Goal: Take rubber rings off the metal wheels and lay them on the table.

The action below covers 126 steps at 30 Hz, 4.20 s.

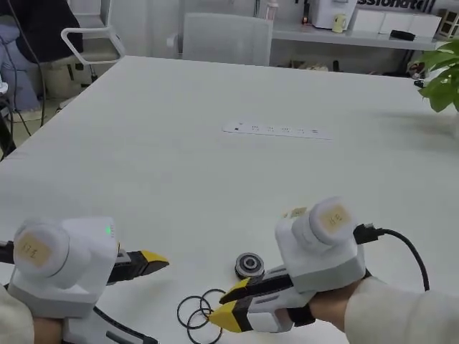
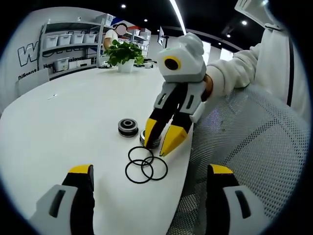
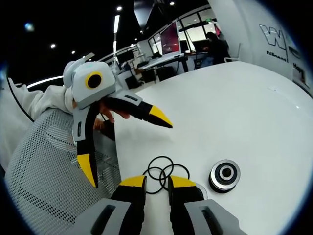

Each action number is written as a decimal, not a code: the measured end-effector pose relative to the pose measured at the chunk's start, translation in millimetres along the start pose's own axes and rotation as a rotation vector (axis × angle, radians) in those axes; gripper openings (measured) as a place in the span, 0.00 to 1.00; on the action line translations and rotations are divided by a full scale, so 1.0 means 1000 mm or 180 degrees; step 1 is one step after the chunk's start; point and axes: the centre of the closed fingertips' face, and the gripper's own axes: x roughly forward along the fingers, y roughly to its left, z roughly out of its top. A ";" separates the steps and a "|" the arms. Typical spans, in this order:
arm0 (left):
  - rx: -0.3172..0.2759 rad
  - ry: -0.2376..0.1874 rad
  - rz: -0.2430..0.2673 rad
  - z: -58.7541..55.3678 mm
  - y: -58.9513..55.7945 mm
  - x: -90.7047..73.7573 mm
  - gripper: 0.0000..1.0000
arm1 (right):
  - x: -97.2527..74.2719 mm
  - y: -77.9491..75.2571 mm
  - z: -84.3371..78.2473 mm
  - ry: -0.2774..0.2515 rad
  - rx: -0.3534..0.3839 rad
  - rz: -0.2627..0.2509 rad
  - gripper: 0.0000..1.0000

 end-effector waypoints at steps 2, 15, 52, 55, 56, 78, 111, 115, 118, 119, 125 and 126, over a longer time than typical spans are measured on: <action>-0.0001 0.0001 0.0000 0.000 0.000 0.000 0.94 | -0.001 -0.001 0.002 -0.0018 0.0001 -0.0006 0.15; -0.0006 0.0006 0.0004 -0.001 0.001 0.000 0.94 | -0.009 -0.008 0.016 -0.0198 0.0069 -0.0069 0.17; -0.0003 0.0044 -0.0031 -0.002 -0.002 0.001 0.93 | -0.057 -0.055 0.056 -0.0917 0.0336 -0.0493 0.28; -0.0005 0.0033 -0.0026 -0.002 -0.002 0.001 0.93 | -0.060 -0.061 0.057 -0.0961 0.0357 -0.0548 0.28; -0.0013 0.0029 -0.0020 -0.001 -0.001 0.001 0.93 | -0.061 -0.063 0.057 -0.0969 0.0361 -0.0565 0.27; 0.0598 -0.0236 -0.0015 0.085 0.000 -0.016 0.92 | -0.072 -0.089 0.044 -0.0954 0.0524 -0.0820 0.26; 0.1212 -0.0517 0.0186 0.151 0.053 0.038 0.70 | -0.070 -0.100 0.021 -0.0709 0.0545 -0.0969 0.24; 0.1127 -0.0465 0.0275 0.127 0.058 0.052 0.61 | -0.065 -0.103 0.012 -0.0571 0.0495 -0.0976 0.23; 0.0906 -0.0420 0.0142 0.110 0.053 0.059 0.58 | -0.061 -0.102 0.007 -0.0480 0.0451 -0.0958 0.23; 0.0879 -0.0415 0.0130 0.107 0.053 0.060 0.58 | -0.059 -0.101 0.005 -0.0432 0.0423 -0.0947 0.23; 0.0825 -0.0411 0.0115 0.098 0.053 0.066 0.53 | -0.053 -0.100 -0.005 -0.0252 0.0310 -0.0920 0.23; 0.0814 -0.0391 0.0114 0.094 0.053 0.068 0.50 | -0.052 -0.100 -0.006 -0.0224 0.0291 -0.0917 0.23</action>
